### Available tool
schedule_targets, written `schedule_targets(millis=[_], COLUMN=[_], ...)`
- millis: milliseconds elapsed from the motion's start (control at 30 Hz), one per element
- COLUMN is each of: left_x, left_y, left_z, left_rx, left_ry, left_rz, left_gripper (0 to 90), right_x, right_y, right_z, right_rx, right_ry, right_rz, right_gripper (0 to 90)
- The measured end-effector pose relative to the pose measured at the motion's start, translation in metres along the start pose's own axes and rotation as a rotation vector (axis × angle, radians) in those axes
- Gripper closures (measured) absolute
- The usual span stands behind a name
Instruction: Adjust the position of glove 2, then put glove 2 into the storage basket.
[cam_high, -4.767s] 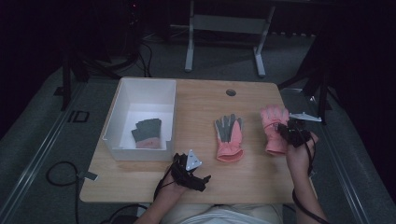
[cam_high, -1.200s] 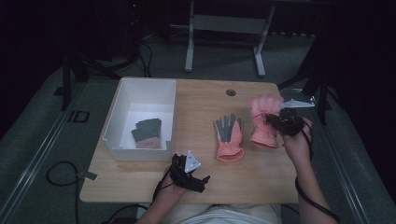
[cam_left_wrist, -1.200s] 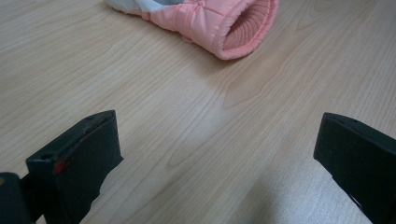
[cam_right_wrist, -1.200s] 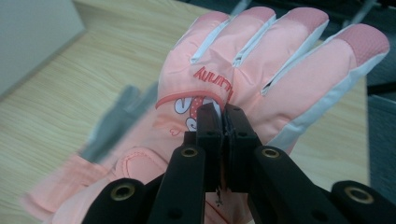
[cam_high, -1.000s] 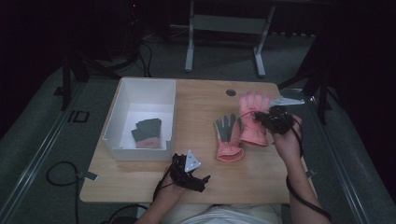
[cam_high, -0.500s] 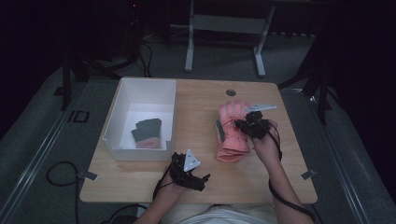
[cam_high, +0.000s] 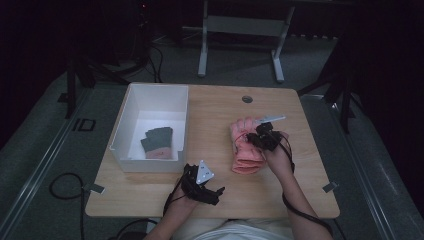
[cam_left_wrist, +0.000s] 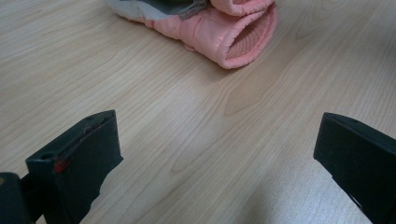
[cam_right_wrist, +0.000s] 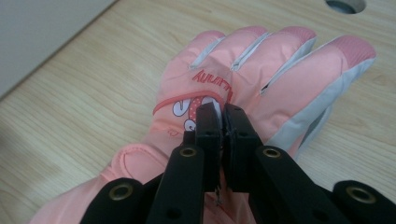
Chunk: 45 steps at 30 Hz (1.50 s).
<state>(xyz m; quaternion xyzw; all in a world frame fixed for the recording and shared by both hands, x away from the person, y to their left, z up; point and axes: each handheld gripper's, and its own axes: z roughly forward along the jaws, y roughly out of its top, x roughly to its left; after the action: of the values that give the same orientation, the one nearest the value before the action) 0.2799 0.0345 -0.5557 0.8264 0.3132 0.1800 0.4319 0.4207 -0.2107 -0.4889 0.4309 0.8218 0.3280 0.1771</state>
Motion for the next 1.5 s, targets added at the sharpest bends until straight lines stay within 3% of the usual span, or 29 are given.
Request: schedule_targets(millis=[200, 467, 600, 733, 800, 900, 1067, 1167, 1300, 1500], left_x=[-0.001, -0.002, -0.001, 0.004, 0.006, 0.008, 0.015, 0.019, 0.023, 0.026], left_y=[0.0, 0.002, 0.004, 0.01, 0.016, 0.028, 0.047, 0.059, 0.075, 0.096], left_z=[0.0, 0.002, 0.003, 0.002, 0.001, -0.001, -0.002, 0.003, 0.01, 0.023], left_rx=[0.0, 0.0, -0.004, -0.018, -0.05, -0.079, -0.109, -0.097, -0.046, -0.014], left_ry=[-0.003, -0.012, -0.014, -0.037, -0.056, -0.055, -0.042, -0.04, -0.02, 0.004], left_rz=[-0.006, -0.002, -0.011, -0.027, -0.022, 0.003, -0.014, -0.029, -0.025, -0.033], left_gripper=[0.3, 0.3, 0.3, 0.3, 0.4, 0.4, 2.1, 2.2, 2.5, 3.2], right_x=[0.001, 0.005, 0.004, 0.005, 0.005, 0.004, -0.004, -0.007, -0.006, -0.007], right_y=[-0.004, -0.004, -0.004, -0.001, 0.002, 0.006, 0.01, 0.009, 0.009, 0.003], right_z=[0.011, 0.007, 0.005, -0.003, -0.011, -0.024, -0.036, -0.034, -0.028, -0.016], right_rx=[0.022, 0.036, 0.02, -0.008, -0.033, -0.072, -0.111, -0.108, -0.096, -0.078], right_ry=[0.038, 0.114, 0.13, 0.132, 0.127, 0.116, 0.088, 0.07, 0.049, 0.03], right_rz=[-0.014, -0.04, -0.037, -0.036, -0.044, -0.051, -0.032, -0.025, -0.028, 0.009], right_gripper=[85.5, 84.9, 79.4, 71.6, 70.2, 68.5, 65.4, 64.2, 64.2, 58.9])
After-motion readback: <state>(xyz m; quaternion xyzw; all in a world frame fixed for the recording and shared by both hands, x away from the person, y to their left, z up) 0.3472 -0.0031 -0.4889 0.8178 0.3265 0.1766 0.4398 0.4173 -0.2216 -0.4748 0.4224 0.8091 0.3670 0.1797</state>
